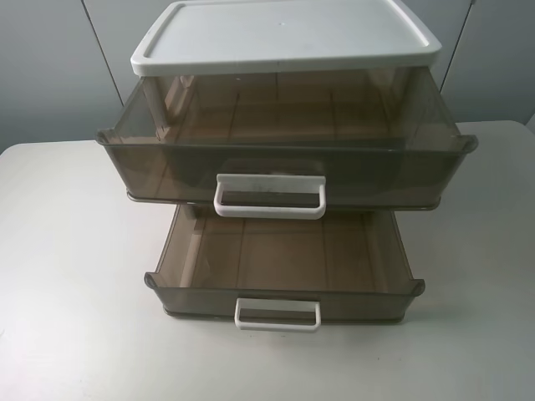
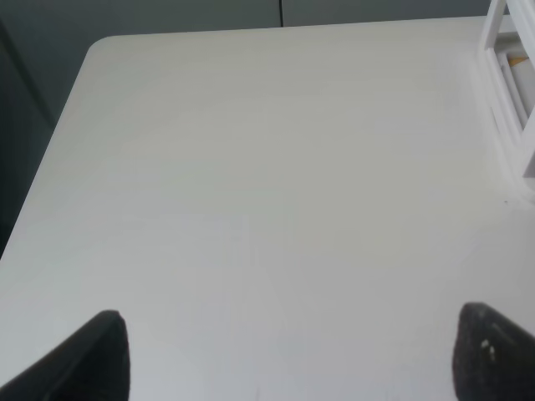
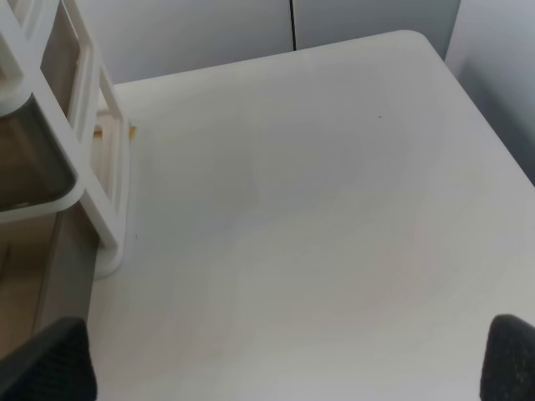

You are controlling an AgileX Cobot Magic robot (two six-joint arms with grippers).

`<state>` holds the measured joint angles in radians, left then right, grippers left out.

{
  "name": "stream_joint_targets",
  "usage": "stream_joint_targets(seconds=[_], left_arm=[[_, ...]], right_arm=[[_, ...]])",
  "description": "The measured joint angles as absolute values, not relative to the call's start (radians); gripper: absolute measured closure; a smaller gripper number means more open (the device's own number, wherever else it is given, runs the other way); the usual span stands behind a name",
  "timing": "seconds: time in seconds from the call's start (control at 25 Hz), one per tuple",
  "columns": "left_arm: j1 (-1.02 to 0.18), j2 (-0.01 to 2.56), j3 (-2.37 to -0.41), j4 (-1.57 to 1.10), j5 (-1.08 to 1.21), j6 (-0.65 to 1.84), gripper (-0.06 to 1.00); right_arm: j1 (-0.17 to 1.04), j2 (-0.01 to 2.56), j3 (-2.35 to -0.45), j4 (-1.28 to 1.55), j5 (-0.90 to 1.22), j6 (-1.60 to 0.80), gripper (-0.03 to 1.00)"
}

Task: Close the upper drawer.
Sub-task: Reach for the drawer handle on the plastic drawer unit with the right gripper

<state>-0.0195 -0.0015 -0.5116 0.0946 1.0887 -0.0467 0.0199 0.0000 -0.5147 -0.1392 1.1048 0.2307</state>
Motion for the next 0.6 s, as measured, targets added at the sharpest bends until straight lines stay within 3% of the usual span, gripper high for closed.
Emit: stream_joint_targets(seconds=[0.6], left_arm=[[-0.019, -0.001, -0.512, 0.095, 1.089, -0.047, 0.2]], right_arm=[[0.02, 0.0, -0.515, -0.139, 1.105, 0.231, 0.27]])
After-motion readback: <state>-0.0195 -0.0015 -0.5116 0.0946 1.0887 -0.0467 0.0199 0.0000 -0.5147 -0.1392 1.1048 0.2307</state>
